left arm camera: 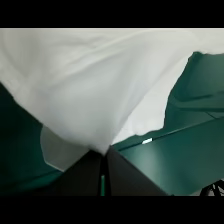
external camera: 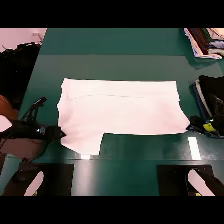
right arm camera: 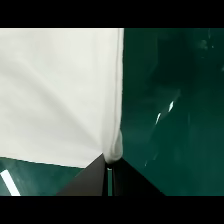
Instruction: Fold the shirts.
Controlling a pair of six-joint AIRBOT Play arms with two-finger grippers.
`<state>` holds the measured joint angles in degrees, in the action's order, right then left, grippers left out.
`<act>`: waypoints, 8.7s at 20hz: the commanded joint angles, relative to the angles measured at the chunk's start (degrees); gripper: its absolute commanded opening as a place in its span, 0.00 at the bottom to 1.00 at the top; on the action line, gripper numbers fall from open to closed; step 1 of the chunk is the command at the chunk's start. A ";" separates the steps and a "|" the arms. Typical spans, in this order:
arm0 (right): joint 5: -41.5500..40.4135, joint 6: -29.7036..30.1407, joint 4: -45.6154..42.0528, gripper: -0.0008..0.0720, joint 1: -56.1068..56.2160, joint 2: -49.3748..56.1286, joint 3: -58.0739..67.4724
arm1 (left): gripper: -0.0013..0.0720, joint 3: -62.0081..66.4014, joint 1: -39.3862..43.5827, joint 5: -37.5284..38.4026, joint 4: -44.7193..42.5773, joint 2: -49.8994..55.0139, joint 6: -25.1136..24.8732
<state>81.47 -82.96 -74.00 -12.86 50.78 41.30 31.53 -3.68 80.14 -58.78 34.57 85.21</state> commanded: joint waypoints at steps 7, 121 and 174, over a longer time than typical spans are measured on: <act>6.54 -0.59 -2.38 0.03 0.68 -6.62 10.56 | 0.05 12.70 0.00 -1.09 -0.52 -1.11 2.25; -19.71 8.85 38.16 0.03 44.52 61.70 59.06 | 0.05 58.18 6.78 -12.59 -9.86 34.82 -3.17; -6.71 4.33 13.68 0.89 -44.50 4.42 22.29 | 0.05 58.18 18.36 -17.73 -3.98 34.84 -5.33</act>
<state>77.28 -78.56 -66.76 -56.58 57.93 65.63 89.73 14.63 61.82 -62.76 69.38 80.36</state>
